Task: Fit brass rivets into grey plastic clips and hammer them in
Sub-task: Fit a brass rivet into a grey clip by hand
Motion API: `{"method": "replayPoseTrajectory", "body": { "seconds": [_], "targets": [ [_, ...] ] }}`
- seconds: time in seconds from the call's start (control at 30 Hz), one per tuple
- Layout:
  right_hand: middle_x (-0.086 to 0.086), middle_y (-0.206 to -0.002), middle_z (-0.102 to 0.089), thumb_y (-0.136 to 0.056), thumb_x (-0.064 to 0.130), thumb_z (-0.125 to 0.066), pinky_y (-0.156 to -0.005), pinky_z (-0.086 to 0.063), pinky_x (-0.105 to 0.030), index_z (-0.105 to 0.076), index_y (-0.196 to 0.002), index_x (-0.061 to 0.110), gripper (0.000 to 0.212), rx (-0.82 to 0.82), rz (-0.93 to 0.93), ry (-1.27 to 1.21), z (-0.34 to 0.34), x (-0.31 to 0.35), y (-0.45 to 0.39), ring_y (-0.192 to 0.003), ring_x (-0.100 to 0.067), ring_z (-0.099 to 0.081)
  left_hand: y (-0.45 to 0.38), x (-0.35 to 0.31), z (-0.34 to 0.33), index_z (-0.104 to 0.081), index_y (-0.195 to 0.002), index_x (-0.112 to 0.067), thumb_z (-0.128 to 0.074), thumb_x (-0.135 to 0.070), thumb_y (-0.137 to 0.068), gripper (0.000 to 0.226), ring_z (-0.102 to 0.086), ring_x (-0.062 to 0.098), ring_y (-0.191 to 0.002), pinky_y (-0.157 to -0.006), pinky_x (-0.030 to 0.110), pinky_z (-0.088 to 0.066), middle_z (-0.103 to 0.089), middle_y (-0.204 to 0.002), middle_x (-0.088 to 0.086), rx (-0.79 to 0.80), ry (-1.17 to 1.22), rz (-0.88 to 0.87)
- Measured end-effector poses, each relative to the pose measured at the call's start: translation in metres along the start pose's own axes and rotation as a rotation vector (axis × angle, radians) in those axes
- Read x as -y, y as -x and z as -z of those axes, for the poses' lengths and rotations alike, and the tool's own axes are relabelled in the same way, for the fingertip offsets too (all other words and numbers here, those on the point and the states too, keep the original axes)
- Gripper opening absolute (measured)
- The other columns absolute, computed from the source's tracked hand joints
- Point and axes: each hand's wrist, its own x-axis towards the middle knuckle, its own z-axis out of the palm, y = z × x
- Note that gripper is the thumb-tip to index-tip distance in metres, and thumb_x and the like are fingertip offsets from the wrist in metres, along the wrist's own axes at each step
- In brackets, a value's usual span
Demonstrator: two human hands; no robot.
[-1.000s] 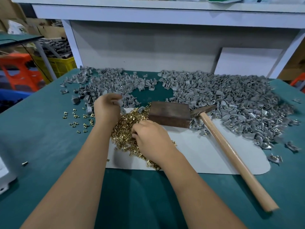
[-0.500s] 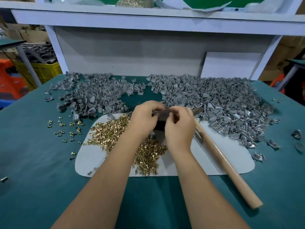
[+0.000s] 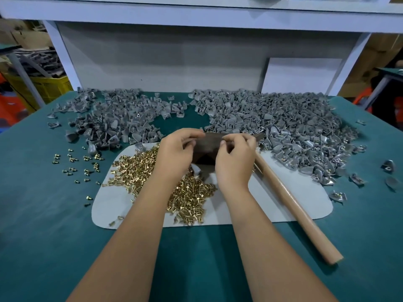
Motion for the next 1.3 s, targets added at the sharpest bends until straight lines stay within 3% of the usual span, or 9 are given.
{"method": "replayPoseTrajectory", "body": {
  "seconds": [0.17,0.33,0.47,0.53,0.63,0.83,0.97,1.13,1.3],
  "targets": [
    [0.008,-0.106,-0.044,-0.091,0.011,-0.057,-0.063,-0.032,-0.003,-0.058,-0.087,0.023,0.013,0.026,0.066,0.027,0.0,0.0,0.002,-0.096,-0.009,-0.049,0.003,0.001,0.008,-0.067,-0.085,-0.035,-0.05,0.013,-0.088,0.051,-0.066,-0.004,-0.095,-0.095,0.021,-0.05,-0.07,-0.094,-0.015,-0.03,0.021,0.094],
    [0.008,-0.104,-0.048,-0.09,0.015,-0.056,-0.068,-0.039,-0.023,-0.062,-0.092,0.021,0.009,0.024,0.112,0.045,-0.001,0.002,0.007,-0.095,-0.012,-0.052,0.006,-0.006,0.011,-0.069,-0.081,-0.035,-0.048,0.013,-0.084,0.053,-0.067,-0.005,-0.089,-0.083,0.015,-0.052,-0.072,-0.085,-0.014,-0.022,0.057,0.116],
    [0.01,-0.101,-0.048,-0.089,0.017,-0.055,-0.074,-0.043,-0.03,-0.063,-0.094,0.023,0.011,-0.006,0.11,0.109,-0.003,0.004,0.01,-0.098,-0.016,-0.052,0.008,-0.006,0.013,-0.074,-0.075,-0.037,-0.048,0.01,-0.078,0.053,-0.069,0.004,-0.084,-0.073,0.025,-0.057,-0.074,-0.084,-0.011,0.003,0.055,0.114],
    [0.009,-0.099,-0.051,-0.088,0.018,-0.057,-0.082,-0.031,-0.03,-0.065,-0.093,0.024,0.011,-0.039,0.117,0.16,-0.003,0.003,0.009,-0.1,-0.015,-0.048,0.009,-0.007,0.014,-0.076,-0.076,-0.033,-0.048,0.01,-0.078,0.052,-0.07,0.008,-0.086,-0.076,0.027,-0.058,-0.075,-0.083,-0.01,0.022,0.097,0.111],
    [0.011,-0.097,-0.052,-0.088,0.021,-0.058,-0.076,-0.012,-0.026,-0.067,-0.091,0.028,0.012,-0.055,0.094,0.21,-0.002,0.003,0.009,-0.101,-0.014,-0.045,0.008,-0.011,0.016,-0.078,-0.076,-0.024,-0.051,0.011,-0.081,0.045,-0.07,0.009,-0.087,-0.078,0.021,-0.055,-0.075,-0.082,-0.006,0.012,0.183,0.103],
    [0.007,-0.093,-0.063,-0.089,0.019,-0.058,-0.088,-0.027,-0.029,-0.067,-0.094,0.022,0.011,-0.02,0.172,0.167,-0.001,0.005,0.011,-0.094,-0.016,-0.052,0.009,-0.014,0.019,-0.078,-0.075,-0.021,-0.051,0.011,-0.083,0.042,-0.071,0.01,-0.083,-0.068,0.018,-0.054,-0.076,-0.082,-0.001,-0.007,0.312,0.119],
    [0.008,-0.09,-0.066,-0.089,0.016,-0.059,-0.09,-0.033,-0.032,-0.067,-0.093,0.021,0.011,-0.024,0.168,0.112,0.0,0.007,0.012,-0.09,-0.014,-0.054,0.009,-0.011,0.02,-0.073,-0.082,-0.03,-0.045,0.009,-0.081,0.048,-0.066,0.004,-0.09,-0.075,0.012,-0.049,-0.073,-0.088,-0.01,-0.207,0.181,0.065],
    [0.005,-0.086,-0.068,-0.087,0.013,-0.06,-0.087,-0.043,-0.043,-0.068,-0.091,0.018,0.01,-0.027,0.177,0.082,0.0,0.01,0.015,-0.086,-0.015,-0.055,0.011,-0.004,0.017,-0.067,-0.109,-0.035,-0.054,-0.001,-0.082,0.045,-0.056,0.017,-0.105,-0.087,0.029,-0.048,-0.064,-0.099,-0.024,-0.106,-0.103,0.077],
    [0.006,-0.091,-0.068,-0.086,0.011,-0.061,-0.087,-0.044,-0.044,-0.07,-0.093,0.019,0.014,0.002,0.207,0.061,0.0,0.012,0.014,-0.091,-0.017,-0.056,0.009,-0.005,0.016,-0.072,-0.104,-0.028,-0.064,-0.006,-0.086,0.029,-0.057,0.005,-0.104,-0.085,0.005,-0.036,-0.068,-0.098,-0.016,-0.076,-0.166,0.029]
  ]
}}
